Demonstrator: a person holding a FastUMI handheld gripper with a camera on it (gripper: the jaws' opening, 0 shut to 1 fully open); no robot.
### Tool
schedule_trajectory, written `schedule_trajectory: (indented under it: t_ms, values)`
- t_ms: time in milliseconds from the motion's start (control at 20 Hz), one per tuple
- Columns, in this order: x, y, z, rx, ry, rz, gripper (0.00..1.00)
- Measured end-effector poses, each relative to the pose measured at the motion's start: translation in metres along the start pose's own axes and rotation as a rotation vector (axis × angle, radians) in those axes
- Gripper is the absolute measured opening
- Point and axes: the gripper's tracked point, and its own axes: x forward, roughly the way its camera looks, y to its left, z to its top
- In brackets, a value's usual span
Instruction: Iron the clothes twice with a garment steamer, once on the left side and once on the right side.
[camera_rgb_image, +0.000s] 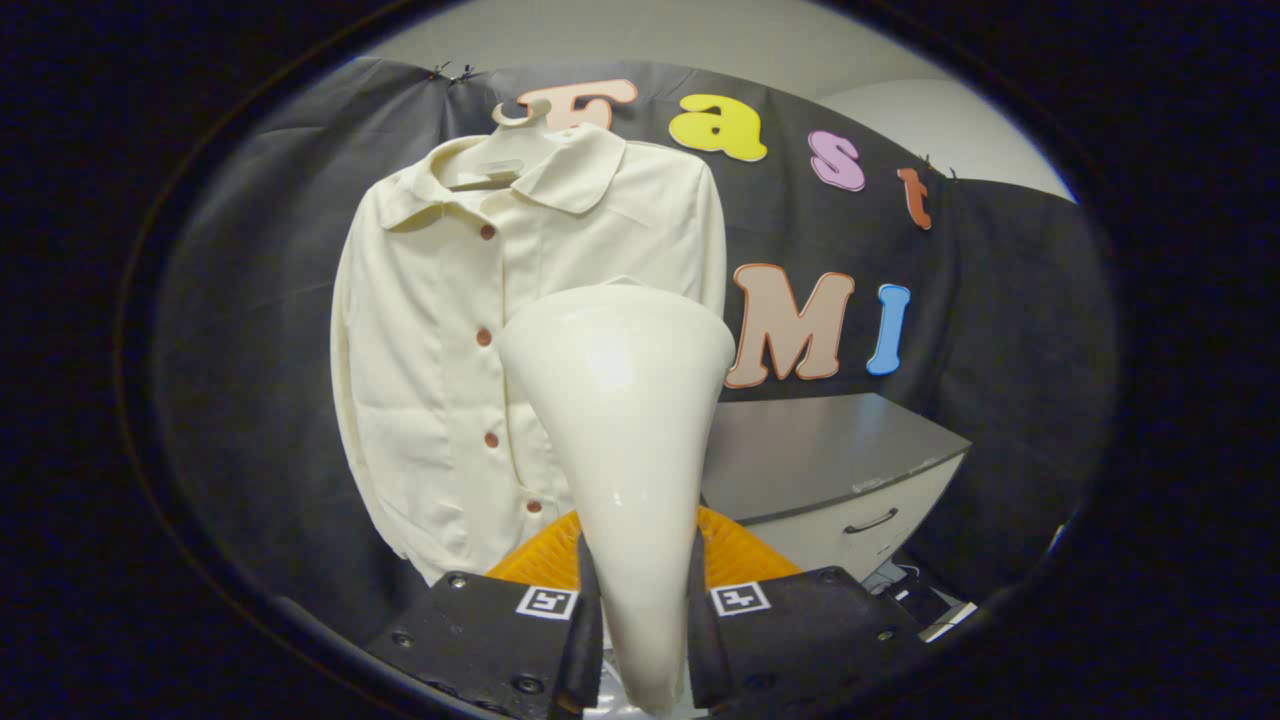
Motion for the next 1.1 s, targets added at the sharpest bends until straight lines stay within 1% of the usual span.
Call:
schedule_trajectory:
  t_ms: [250,400,750,1100]
  values:
    - [0.022,-0.011,0.049,0.003,-0.042,0.001,0.34]
    - [0.037,-0.014,0.061,-0.005,-0.044,0.004,0.34]
    - [0.067,-0.021,0.035,-0.020,0.023,-0.032,0.34]
    - [0.088,-0.007,0.001,-0.031,0.083,-0.040,0.34]
